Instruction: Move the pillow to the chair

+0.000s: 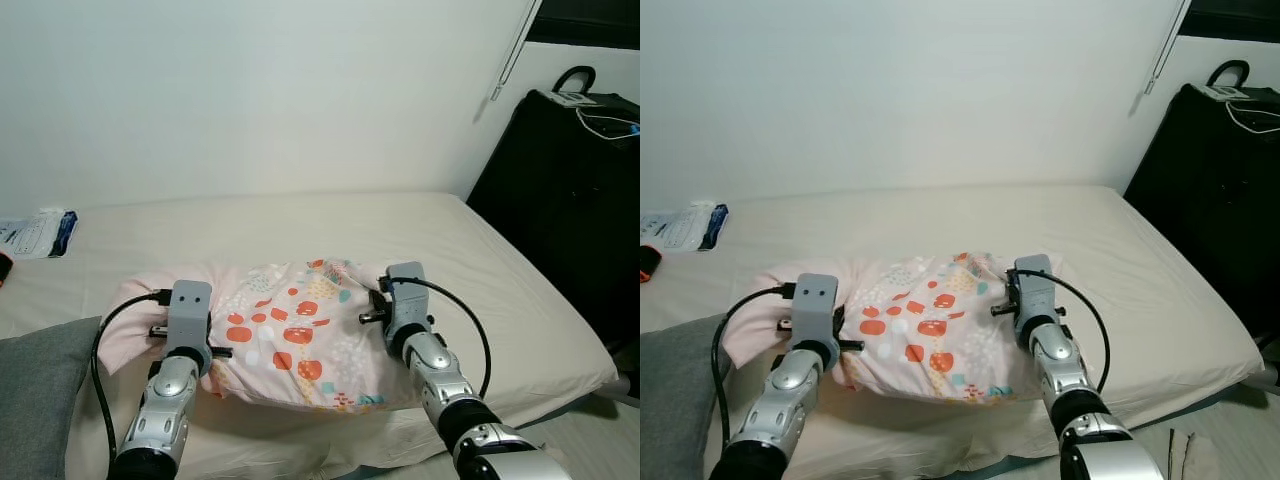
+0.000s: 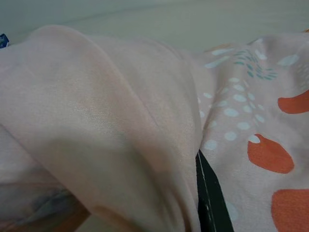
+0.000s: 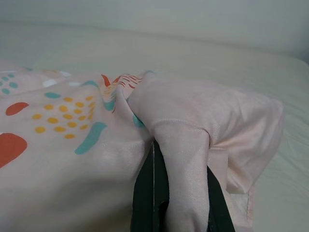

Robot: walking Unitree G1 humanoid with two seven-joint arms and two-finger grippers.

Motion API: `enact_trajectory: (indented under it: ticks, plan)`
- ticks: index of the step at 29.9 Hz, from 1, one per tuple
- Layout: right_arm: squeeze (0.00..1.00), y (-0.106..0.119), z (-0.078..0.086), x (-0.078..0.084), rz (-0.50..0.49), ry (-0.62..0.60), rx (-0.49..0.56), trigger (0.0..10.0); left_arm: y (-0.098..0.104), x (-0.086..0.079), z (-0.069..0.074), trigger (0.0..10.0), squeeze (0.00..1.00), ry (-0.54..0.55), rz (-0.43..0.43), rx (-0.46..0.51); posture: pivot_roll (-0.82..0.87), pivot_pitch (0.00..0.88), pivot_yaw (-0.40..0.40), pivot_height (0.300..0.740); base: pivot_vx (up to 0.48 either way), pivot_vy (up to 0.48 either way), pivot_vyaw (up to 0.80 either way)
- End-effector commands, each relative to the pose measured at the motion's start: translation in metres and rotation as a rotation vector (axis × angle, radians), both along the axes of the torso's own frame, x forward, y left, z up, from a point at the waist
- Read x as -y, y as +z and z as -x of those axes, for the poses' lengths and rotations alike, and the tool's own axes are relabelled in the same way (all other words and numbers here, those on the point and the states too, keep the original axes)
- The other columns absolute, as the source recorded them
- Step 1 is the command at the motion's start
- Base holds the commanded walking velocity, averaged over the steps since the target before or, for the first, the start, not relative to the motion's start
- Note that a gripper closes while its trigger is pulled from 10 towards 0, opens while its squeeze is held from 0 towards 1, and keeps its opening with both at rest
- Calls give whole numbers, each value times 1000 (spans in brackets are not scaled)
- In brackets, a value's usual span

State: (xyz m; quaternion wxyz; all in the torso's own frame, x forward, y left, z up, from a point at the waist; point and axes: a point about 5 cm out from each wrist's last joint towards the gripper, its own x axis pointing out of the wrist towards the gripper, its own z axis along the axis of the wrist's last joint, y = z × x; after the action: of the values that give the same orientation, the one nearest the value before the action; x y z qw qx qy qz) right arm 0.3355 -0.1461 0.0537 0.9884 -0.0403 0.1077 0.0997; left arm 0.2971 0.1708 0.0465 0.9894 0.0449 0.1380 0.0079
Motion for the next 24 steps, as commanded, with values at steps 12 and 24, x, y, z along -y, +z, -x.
enact_trajectory:
  ticks: [12, 24]
  plan:
    - [0, 2, 1, -4, 9, 33, 27, 10000, 3, 12, -1, 10000, 0, -25, 28, 16, 11, 0, -123, 740, 0, 0, -800]
    - [0, 3, 0, -4, 18, 52, 29, 10000, 3, 13, -1, 10000, 0, -9, 37, 22, 13, 0, -153, 740, 0, 0, -800]
